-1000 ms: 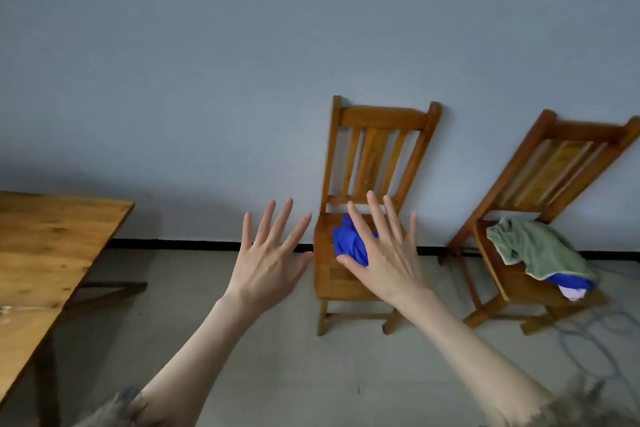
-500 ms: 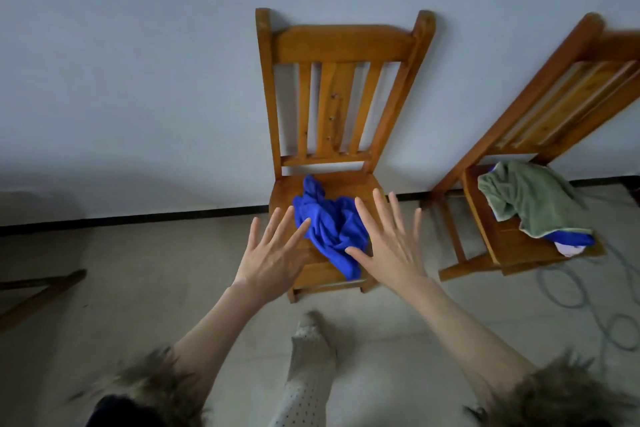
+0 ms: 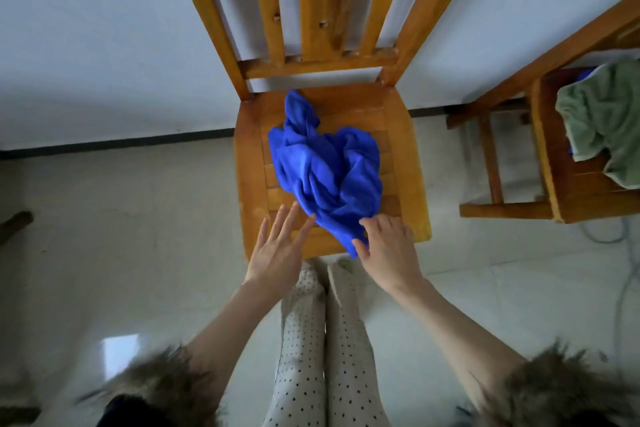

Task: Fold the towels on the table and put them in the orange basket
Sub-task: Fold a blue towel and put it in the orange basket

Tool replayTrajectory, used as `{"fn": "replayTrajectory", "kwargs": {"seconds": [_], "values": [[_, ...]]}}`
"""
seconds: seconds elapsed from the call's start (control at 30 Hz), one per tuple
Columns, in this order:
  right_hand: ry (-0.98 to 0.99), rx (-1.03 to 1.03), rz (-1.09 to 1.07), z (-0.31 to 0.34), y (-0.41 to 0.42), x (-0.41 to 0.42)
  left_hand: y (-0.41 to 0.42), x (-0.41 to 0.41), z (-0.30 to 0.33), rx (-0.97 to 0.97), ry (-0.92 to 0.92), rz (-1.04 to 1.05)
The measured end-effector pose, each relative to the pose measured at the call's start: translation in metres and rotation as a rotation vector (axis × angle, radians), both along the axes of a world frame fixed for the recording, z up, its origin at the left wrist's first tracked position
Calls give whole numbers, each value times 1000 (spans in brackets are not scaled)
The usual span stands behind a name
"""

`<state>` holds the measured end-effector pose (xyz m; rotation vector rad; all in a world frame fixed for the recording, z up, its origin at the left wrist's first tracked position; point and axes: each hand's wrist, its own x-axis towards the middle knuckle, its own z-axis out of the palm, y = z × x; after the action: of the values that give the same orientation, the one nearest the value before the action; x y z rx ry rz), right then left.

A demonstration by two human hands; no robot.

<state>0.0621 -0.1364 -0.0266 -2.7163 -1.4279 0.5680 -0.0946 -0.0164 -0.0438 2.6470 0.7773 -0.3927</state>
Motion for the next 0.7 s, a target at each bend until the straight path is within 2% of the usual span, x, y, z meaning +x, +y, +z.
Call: {"fn": "replayTrajectory", "kwargs": {"seconds": [0.07, 0.17, 0.23, 0.33, 0.47, 0.53, 0.7], "values": [[20, -18, -8, -22, 4, -2, -3, 8, -20, -16, -26, -6], [34, -98, 14, -52, 9, -5, -11, 18, -48, -43, 62, -64], [49, -84, -14, -67, 11, -5, -13, 25, -57, -17, 45, -83], [169, 5, -126, -69, 12, 5, -12, 30, -60, 46, 3, -78], [415, 102, -122, -36, 11, 16, -10, 35, -38, 75, -101, -66], [496, 166, -140, -7, 17, 24, -7, 40, -19, 60, -152, 18], [668, 175, -216, 82, 46, 61, 22, 64, 76, -177, -299, 307]]}}
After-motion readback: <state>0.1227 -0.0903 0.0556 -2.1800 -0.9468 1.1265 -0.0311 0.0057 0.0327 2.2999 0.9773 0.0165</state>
